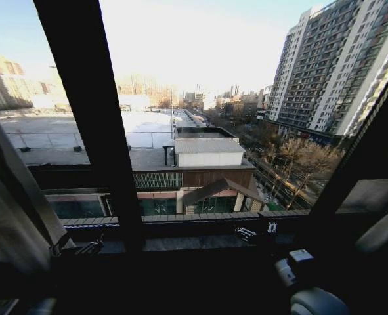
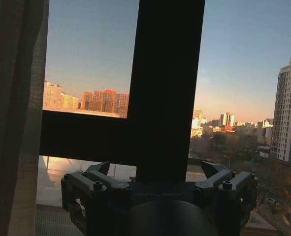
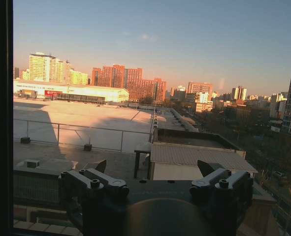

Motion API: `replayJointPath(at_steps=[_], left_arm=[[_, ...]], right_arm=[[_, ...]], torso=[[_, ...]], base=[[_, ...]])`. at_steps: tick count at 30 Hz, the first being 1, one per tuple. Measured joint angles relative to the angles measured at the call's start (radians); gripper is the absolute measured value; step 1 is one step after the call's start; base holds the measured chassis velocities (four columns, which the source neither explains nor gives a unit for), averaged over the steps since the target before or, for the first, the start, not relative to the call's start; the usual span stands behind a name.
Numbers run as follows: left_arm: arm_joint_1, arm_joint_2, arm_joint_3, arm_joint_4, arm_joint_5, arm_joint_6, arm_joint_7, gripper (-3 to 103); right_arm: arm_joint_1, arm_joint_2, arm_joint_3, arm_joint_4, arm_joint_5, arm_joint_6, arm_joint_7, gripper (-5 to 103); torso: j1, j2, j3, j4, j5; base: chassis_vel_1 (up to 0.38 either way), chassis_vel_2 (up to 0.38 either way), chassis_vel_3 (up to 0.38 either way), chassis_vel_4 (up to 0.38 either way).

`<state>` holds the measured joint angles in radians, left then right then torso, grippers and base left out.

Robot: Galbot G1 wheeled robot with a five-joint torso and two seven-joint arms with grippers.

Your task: Open the curtains by pulling them apart, changing their state from closed to fully open.

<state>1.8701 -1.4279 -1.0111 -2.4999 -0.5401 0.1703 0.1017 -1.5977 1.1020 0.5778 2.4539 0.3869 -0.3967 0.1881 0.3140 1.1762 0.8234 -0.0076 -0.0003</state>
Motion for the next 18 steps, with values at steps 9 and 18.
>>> replayJointPath(at_steps=[9,18], left_arm=[[-0.001,-0.008,0.001,0.0,0.003,0.0,0.0,100],[-0.006,-0.015,-0.001,0.005,0.015,-0.002,-0.019,100]], right_arm=[[0.0,-0.002,-0.006,0.0,0.001,0.002,0.005,100],[0.01,-0.004,-0.027,-0.022,0.003,0.032,0.024,100]], torso=[[0.0,0.0,0.0,-0.0001,0.0005],[0.0,0.0,0.0,0.0,0.0004]], base=[[0.306,0.391,-0.301,-0.389],[0.317,0.354,-0.322,-0.367]])
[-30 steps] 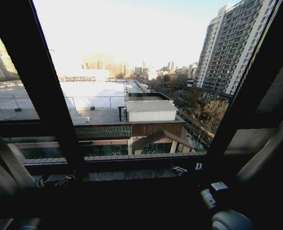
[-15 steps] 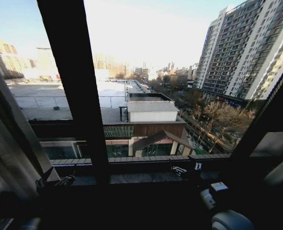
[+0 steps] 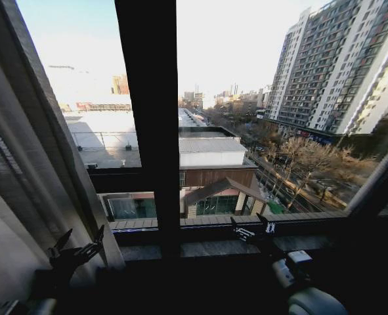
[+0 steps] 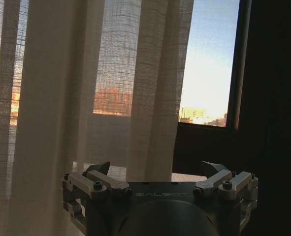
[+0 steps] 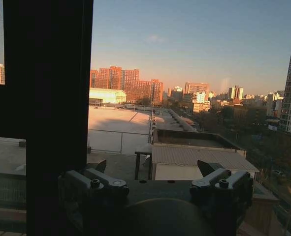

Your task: Open the curtains by pulling them apart, changing their state from closed to fully open.

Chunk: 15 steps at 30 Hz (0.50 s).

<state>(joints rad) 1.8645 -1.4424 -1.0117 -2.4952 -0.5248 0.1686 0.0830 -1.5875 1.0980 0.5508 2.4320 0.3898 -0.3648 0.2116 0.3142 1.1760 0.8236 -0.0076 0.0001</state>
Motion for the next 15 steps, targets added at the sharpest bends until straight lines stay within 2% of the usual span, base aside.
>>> replayJointPath(at_steps=[3,6,8,11,15], left_arm=[[-0.009,0.004,0.0,0.013,0.007,0.0,-0.029,100],[-0.041,0.033,-0.01,0.042,-0.005,0.014,-0.062,100],[-0.059,0.051,-0.01,0.049,-0.016,0.03,-0.072,100],[-0.107,0.117,0.0,0.065,-0.034,0.066,-0.084,100],[-0.126,0.169,0.022,0.067,-0.048,0.088,-0.087,100]], right_arm=[[0.004,0.001,-0.001,-0.008,0.001,-0.001,0.001,100],[0.01,0.006,-0.006,-0.028,0.002,-0.003,0.003,100],[0.012,0.006,-0.008,-0.032,0.003,-0.003,0.004,100],[0.011,0.006,-0.007,-0.043,0.005,-0.003,0.009,100],[0.007,0.005,0.001,-0.05,0.005,-0.001,0.022,100]], torso=[[0.0,0.0,0.0,0.0,-0.0001],[0.0,0.0,0.0,0.0002,-0.0009],[0.0,0.0,0.0,0.0002,-0.0005],[0.0,0.0,0.0,-0.0004,0.0016],[0.0,0.0,0.0,-0.0003,0.0009]], base=[[0.211,0.246,-0.202,-0.203],[0.103,0.072,-0.076,-0.08],[0.0,0.0,0.0,0.0],[-0.022,-0.014,0.014,0.009],[-0.07,-0.035,0.061,0.053]])
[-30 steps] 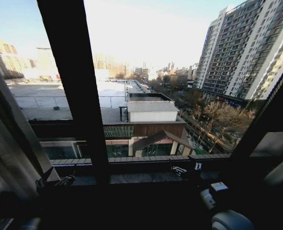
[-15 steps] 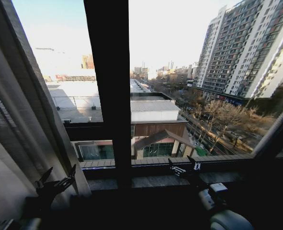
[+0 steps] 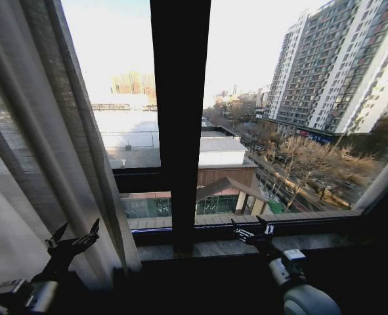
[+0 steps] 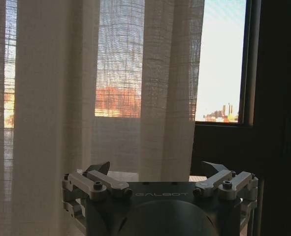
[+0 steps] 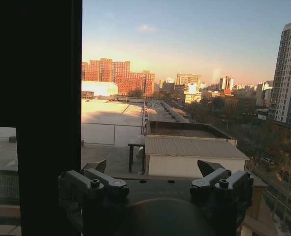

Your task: Open the curtains by pulling them apart, changing their state from closed to fully open.

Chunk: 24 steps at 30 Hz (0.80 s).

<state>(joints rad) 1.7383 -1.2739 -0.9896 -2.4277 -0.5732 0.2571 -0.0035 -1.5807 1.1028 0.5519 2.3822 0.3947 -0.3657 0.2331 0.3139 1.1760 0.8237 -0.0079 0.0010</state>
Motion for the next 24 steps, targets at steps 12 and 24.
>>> replayJointPath(at_steps=[12,24], left_arm=[[-0.181,0.145,0.065,0.145,-0.043,0.034,0.015,100],[-0.231,0.217,0.068,0.202,-0.088,0.064,0.077,100]], right_arm=[[0.017,0.02,0.018,-0.01,-0.033,0.033,0.003,100],[0.02,0.023,0.015,0.003,-0.06,0.057,0.003,100]], torso=[[0.0,0.0,0.0,0.0001,-0.001],[0.0,0.0,0.0,0.0003,-0.0009]], base=[[0.0,0.0,0.0,0.0],[0.0,0.0,0.0,0.0]])
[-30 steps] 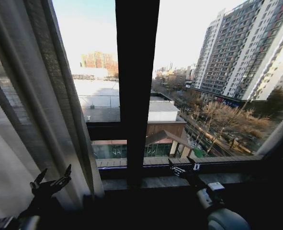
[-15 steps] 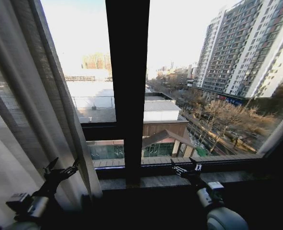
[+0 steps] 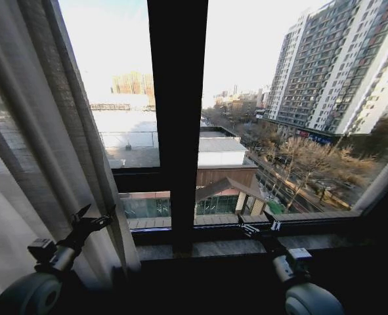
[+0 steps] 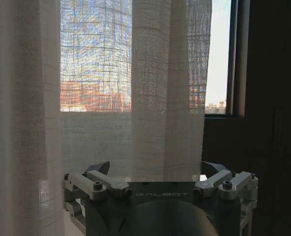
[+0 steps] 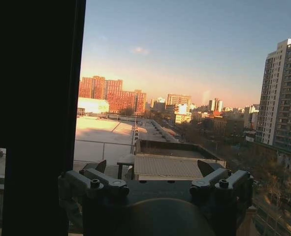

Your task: Open the curtains by pulling them apart, changing their state from closed to fully open.

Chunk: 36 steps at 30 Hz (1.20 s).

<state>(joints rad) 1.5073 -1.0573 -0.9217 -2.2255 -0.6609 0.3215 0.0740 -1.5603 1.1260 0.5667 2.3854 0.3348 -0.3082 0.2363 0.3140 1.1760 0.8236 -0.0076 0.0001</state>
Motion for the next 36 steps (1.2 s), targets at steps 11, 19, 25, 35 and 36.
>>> replayJointPath(at_steps=[11,19,25,35,36], left_arm=[[-0.031,-0.057,-0.001,0.016,0.032,0.016,-0.092,83],[-0.01,-0.053,-0.031,0.035,0.031,0.005,-0.036,56],[-0.021,-0.026,-0.024,0.078,0.03,-0.001,0.036,34],[-0.044,0.017,-0.014,0.117,0.025,-0.003,0.072,3],[-0.044,0.016,-0.014,0.117,0.024,-0.004,0.073,1]], right_arm=[[0.004,0.025,-0.013,0.005,-0.05,0.016,0.001,100],[0.009,0.041,-0.026,0.009,-0.069,0.019,-0.001,100],[0.006,0.062,-0.032,0.006,-0.092,0.04,-0.003,100],[0.006,0.084,-0.04,-0.003,-0.114,0.055,-0.003,100],[0.006,0.083,-0.039,-0.002,-0.114,0.055,-0.002,100]], torso=[[0.0,0.0,0.0,0.0,0.0],[0.0,0.0,0.0,0.0001,0.0001],[0.0,0.0,0.0,-0.0002,0.0],[0.0,0.0,0.0,-0.0001,0.0],[0.0,0.0,0.0,-0.0001,0.0]], base=[[0.0,0.0,0.0,0.0],[0.0,0.0,0.0,0.0],[0.0,0.0,0.0,0.0],[0.0,0.0,0.0,0.0],[0.0,0.0,0.0,0.0]])
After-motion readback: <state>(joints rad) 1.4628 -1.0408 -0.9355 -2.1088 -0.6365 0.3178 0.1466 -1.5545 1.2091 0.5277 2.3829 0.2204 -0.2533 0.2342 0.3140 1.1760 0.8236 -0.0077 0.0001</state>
